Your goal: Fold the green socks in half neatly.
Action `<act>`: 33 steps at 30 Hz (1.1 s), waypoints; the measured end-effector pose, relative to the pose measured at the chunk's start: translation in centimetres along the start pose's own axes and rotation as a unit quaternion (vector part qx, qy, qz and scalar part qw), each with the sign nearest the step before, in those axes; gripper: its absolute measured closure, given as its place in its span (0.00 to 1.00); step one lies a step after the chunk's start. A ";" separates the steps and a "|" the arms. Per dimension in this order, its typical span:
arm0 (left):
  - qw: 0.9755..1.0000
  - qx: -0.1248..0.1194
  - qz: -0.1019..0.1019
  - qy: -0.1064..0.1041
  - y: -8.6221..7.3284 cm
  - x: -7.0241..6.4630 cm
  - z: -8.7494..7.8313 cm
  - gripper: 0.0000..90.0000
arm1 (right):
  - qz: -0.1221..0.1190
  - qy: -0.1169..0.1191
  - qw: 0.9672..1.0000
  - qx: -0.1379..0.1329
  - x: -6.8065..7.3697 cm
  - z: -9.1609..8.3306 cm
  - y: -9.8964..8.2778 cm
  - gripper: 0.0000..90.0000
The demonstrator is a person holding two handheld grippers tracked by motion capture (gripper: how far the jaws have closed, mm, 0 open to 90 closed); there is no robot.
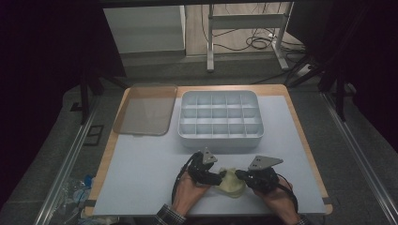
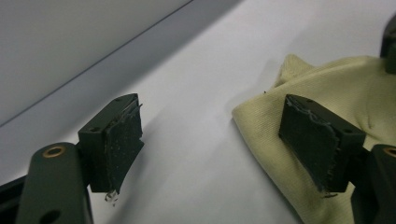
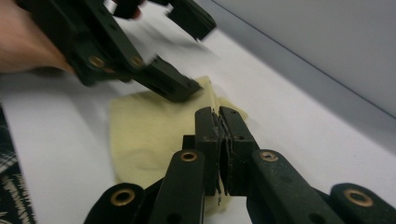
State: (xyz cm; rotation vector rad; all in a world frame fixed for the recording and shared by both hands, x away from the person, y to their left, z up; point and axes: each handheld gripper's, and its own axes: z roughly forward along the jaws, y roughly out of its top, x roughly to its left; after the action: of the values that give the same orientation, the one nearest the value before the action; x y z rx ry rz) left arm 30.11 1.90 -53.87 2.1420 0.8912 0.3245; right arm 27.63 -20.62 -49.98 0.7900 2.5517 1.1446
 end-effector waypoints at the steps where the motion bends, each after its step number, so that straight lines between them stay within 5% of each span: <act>1: 1.000 0.000 0.000 0.000 0.0 0.0 0.0 0.24 | 0.000 0.000 1.000 0.000 0.0 0.0 0.0 0.96; 22: 1.000 0.012 0.018 0.013 -2.2 -1.0 -2.4 0.19 | 0.018 -0.011 1.000 0.012 -1.0 0.7 -1.5 0.91; 28: 1.000 0.014 0.007 0.002 -2.2 -0.6 -2.3 0.17 | 0.011 -0.018 1.000 0.012 -0.9 0.3 -1.0 0.89; 33: 1.000 0.014 -0.001 -0.024 -1.8 -0.7 -2.7 0.34 | 0.004 -0.014 1.000 -0.001 -0.7 -0.2 0.3 0.90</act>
State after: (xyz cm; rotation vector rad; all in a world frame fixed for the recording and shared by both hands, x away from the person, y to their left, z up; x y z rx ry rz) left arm 27.42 3.76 -53.42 2.1644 0.8758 0.2599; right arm 28.21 -20.94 -49.63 0.8105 2.5259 1.1315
